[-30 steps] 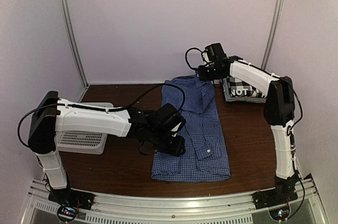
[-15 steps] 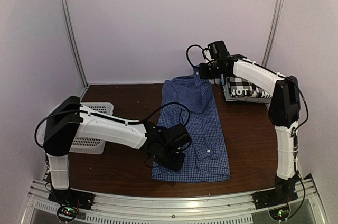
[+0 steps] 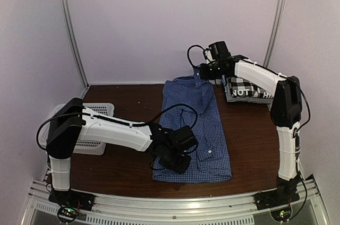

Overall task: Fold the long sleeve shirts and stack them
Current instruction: Smooth out the rectangle-folded shirt at the center of the board.

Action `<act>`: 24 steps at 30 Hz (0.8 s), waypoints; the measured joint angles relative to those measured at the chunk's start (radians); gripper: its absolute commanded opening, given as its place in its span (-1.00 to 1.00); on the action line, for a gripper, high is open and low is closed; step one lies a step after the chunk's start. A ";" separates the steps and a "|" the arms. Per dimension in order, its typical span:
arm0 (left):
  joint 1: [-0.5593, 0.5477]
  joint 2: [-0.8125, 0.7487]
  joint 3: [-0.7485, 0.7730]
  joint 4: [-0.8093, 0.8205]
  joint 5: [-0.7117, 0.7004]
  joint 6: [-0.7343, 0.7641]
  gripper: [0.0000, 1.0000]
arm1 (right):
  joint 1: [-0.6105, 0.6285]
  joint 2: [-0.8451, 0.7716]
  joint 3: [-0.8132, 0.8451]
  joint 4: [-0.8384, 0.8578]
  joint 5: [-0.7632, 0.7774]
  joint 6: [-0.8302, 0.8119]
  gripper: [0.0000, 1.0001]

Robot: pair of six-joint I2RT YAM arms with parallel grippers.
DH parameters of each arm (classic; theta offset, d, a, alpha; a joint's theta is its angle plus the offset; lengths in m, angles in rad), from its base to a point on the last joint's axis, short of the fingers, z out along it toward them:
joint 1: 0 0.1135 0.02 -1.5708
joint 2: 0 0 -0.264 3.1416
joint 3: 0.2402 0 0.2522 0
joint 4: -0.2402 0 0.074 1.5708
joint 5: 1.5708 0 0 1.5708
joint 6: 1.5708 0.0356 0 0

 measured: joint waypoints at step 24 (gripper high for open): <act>-0.010 0.021 0.052 -0.056 -0.015 0.022 -1.00 | 0.000 -0.046 -0.017 0.003 -0.002 0.003 -0.91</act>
